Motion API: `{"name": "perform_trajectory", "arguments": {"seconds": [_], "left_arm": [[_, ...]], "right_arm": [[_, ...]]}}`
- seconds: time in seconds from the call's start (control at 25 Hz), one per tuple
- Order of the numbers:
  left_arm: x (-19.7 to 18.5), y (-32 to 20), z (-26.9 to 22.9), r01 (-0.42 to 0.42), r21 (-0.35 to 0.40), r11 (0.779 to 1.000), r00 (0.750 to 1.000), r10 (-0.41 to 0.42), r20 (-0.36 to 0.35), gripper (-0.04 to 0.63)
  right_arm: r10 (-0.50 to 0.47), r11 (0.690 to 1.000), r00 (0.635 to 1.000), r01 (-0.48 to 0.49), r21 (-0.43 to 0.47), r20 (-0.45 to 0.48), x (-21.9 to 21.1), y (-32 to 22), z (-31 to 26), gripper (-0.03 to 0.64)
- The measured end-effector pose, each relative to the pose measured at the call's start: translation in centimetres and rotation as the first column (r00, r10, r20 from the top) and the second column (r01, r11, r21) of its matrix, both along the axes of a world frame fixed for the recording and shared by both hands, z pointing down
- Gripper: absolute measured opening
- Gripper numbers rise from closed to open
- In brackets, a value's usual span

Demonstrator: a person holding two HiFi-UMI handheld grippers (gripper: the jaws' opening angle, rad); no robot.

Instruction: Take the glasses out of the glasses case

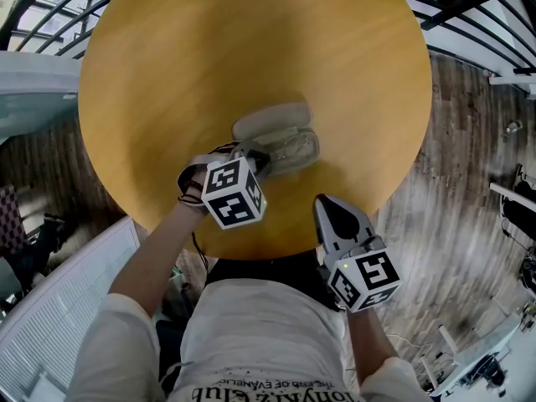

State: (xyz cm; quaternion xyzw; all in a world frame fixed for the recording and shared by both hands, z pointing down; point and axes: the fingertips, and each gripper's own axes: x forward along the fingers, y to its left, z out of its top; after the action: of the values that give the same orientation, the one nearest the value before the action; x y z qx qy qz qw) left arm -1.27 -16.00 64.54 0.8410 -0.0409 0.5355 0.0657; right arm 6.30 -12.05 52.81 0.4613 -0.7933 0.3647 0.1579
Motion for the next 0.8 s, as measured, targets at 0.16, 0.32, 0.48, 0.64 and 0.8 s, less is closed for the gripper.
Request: {"name": "perform_trajectory", "arguments": {"seconds": [0.16,0.32,0.48,0.64,0.8], "left_arm": [[-0.2,0.0,-0.2,0.001,0.008,1.000,1.000,-0.001,0.004,0.035],[-0.3,0.0,-0.3,-0.011,0.022,1.000,1.000,0.011,0.008,0.035],[-0.1,-0.2,-0.6,-0.008,0.039,0.999,1.000,0.008,0.006,0.034],[0.1,-0.4,-1.0,-0.008,0.043,0.999,1.000,0.008,0.003,0.034],[0.2,-0.6,-1.3,-0.001,0.049,0.999,1.000,0.001,-0.002,0.034]], "right_arm": [[-0.003,1.000,1.000,0.003,0.000,0.001,-0.2,0.2,0.0,0.025],[-0.006,1.000,1.000,0.006,0.003,0.002,-0.2,0.4,0.0,0.025],[-0.006,1.000,1.000,0.006,0.003,0.000,0.0,0.4,0.0,0.025],[-0.007,1.000,1.000,0.007,0.007,0.002,0.2,0.3,-0.2,0.025],[-0.006,1.000,1.000,0.006,0.013,0.004,0.2,0.2,-0.4,0.025]]}}
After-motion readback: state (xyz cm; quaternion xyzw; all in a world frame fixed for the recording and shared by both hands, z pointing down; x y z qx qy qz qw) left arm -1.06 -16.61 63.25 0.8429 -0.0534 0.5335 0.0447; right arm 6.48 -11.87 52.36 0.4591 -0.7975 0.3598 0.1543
